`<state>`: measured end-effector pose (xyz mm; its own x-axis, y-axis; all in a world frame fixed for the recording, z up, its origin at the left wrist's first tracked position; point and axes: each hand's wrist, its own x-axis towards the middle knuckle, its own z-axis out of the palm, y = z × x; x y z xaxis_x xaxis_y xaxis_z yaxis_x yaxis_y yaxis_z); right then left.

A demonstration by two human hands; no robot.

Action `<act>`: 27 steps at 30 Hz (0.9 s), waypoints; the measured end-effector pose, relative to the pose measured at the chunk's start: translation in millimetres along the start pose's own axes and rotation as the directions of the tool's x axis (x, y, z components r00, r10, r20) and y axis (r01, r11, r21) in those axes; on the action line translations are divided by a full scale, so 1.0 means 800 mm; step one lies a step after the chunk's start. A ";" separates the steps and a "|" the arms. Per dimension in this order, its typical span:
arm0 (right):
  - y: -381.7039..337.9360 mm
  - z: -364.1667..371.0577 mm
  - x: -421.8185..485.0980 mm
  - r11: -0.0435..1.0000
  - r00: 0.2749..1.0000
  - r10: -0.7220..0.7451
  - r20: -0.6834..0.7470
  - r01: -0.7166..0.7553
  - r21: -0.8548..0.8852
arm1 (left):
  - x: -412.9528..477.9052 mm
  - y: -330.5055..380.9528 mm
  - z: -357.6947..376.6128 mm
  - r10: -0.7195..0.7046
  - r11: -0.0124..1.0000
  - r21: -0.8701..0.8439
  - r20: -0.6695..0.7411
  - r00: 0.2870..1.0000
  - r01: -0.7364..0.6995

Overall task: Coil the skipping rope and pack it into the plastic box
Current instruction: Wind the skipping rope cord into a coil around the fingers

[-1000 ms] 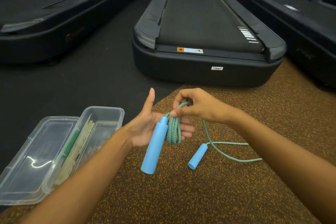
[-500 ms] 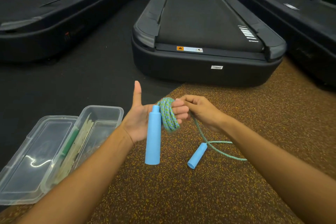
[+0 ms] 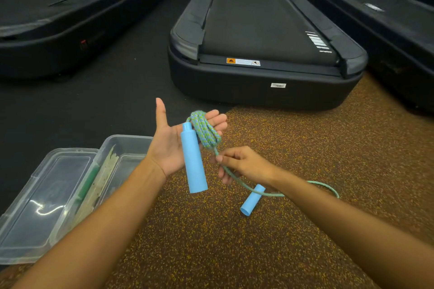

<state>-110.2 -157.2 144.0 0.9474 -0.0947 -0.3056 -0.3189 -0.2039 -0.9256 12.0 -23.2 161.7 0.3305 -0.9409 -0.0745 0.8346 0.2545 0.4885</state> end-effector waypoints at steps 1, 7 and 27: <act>-0.002 0.004 -0.001 0.999 1.000 0.014 0.013 -0.013 -0.053 | 0.001 0.002 0.000 0.020 1.000 -0.004 -0.015 1.000 -0.020; -0.028 0.014 -0.017 0.895 0.988 0.102 0.115 -0.041 -0.444 | -0.002 0.007 -0.006 0.082 0.997 0.020 -0.125 0.989 -0.080; -0.116 -0.011 -0.041 0.533 0.970 -0.236 -0.065 0.073 -0.843 | -0.004 -0.016 0.014 -0.235 0.897 0.348 -0.143 0.961 0.271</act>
<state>-111.8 -143.8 241.5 0.9922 -0.1070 -0.0633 -0.1220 -0.9368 -0.3278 -4.7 -25.8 165.2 0.1850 -0.9322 -0.3110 0.6851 -0.1046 0.7209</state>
